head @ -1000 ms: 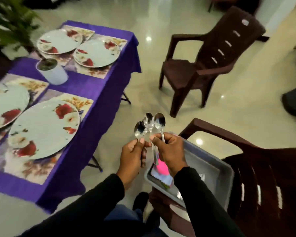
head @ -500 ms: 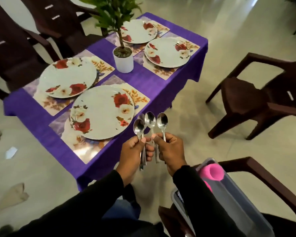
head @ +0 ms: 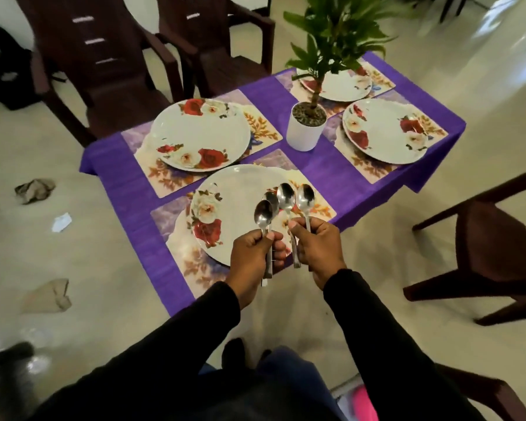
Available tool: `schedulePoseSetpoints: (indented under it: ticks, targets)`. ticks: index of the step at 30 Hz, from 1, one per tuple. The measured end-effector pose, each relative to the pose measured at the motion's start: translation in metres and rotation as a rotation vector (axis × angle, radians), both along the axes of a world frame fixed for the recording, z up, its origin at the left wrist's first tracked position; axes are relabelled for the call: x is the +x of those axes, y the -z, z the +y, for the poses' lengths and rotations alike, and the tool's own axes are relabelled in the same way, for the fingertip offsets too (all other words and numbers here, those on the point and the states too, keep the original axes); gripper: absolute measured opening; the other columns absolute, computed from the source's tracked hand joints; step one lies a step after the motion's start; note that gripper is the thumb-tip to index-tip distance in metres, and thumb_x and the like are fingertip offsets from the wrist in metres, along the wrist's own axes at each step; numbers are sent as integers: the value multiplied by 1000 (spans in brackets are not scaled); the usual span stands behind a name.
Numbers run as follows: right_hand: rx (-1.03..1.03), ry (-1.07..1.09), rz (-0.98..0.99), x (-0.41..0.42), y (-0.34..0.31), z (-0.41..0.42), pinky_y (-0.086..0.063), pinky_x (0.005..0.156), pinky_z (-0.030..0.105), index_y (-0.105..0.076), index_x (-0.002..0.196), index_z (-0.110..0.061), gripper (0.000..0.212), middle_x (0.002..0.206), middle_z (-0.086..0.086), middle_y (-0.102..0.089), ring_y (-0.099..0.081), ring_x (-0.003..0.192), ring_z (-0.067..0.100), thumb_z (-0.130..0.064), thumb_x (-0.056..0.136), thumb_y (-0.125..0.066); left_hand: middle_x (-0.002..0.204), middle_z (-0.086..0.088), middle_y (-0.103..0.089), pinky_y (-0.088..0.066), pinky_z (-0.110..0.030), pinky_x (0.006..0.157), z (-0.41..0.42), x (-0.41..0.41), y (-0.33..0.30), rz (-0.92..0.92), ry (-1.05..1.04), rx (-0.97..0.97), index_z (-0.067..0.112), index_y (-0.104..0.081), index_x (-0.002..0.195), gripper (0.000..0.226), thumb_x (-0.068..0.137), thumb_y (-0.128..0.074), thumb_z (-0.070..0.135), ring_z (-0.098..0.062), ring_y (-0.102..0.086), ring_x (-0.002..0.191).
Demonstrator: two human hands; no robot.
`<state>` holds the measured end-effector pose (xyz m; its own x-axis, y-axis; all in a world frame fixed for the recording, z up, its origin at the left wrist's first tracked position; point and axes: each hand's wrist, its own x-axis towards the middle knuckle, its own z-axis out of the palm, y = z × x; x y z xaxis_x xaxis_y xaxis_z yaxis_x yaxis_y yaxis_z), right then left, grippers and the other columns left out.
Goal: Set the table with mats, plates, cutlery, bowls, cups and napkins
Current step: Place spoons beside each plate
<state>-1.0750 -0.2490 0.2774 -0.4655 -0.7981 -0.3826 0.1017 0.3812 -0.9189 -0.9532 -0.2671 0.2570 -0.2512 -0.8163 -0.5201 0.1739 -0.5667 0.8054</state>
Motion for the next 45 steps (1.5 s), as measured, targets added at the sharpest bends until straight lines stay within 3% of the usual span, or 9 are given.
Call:
schedulePoseSetpoints:
  ticks: [4,11,14,17,20,22,26,34,45]
  targets:
    - [11,-92,44,5,9,-31,-39,48,24,-70,88,-7,13,53,-8,-50,-42,49,8,-17,94,-66,70,-7,-64,-52,-29,61,-16,14,8,-4,-60,29,0,-68,94,23,105,-51,11,-18,-59,61]
    - [88,-241,88,-1,39,-83,-54,63,32,-72,80,-14,12,71,-1,-71,-68,69,16,-18,91,-69,76,-13,-65,-54,-34,67,-52,22,40,-84,-203,114,-4,-68,98,25,105,-52,14,-20,-61,64]
    - [96,-326,125,-16,50,-108,-51,60,30,-72,75,-13,13,67,-4,-70,-64,62,9,-15,88,-70,77,-11,-66,-55,-33,68,-71,13,47,-116,-270,150,-3,-70,99,24,104,-53,13,-18,-61,64]
    - [127,-400,125,-42,62,-131,-57,77,38,-73,77,-9,9,79,5,-74,-69,76,18,-11,86,-72,73,-8,-63,-55,-29,62,-84,-5,52,-106,-349,211,-1,-71,95,19,102,-58,10,-17,-58,62]
    - [161,-440,100,-67,73,-147,-56,68,33,-73,78,-7,11,78,12,-74,-67,70,18,-9,88,-68,69,-8,-61,-55,-27,60,-91,-22,52,-134,-366,242,0,-73,92,16,99,-62,8,-20,-57,61]
    - [185,-447,99,-84,80,-159,-54,63,26,-73,75,-11,15,68,3,-73,-68,62,11,-7,88,-66,70,-9,-60,-55,-28,61,-95,-34,56,-143,-395,261,-1,-72,93,15,99,-61,6,-21,-56,61]
    - [231,-450,166,-116,102,-179,-56,68,33,-72,76,-21,14,74,-3,-71,-66,71,15,-13,87,-71,71,-8,-66,-56,-31,67,-98,-51,65,-163,-465,306,1,-74,96,13,98,-64,9,-19,-63,61]
    - [298,-417,223,-148,113,-188,-47,57,20,-74,92,-10,7,81,0,-71,-64,72,10,-11,90,-68,83,-15,-68,-54,-23,55,-103,-70,81,-163,-478,353,-3,-74,101,15,97,-63,6,-16,-65,58]
    - [344,-382,190,-142,116,-196,-55,66,27,-67,78,-25,19,79,-3,-71,-67,77,13,-14,94,-63,93,-13,-75,-53,-16,58,-107,-73,93,-231,-483,318,-4,-74,108,19,95,-66,7,-10,-72,66]
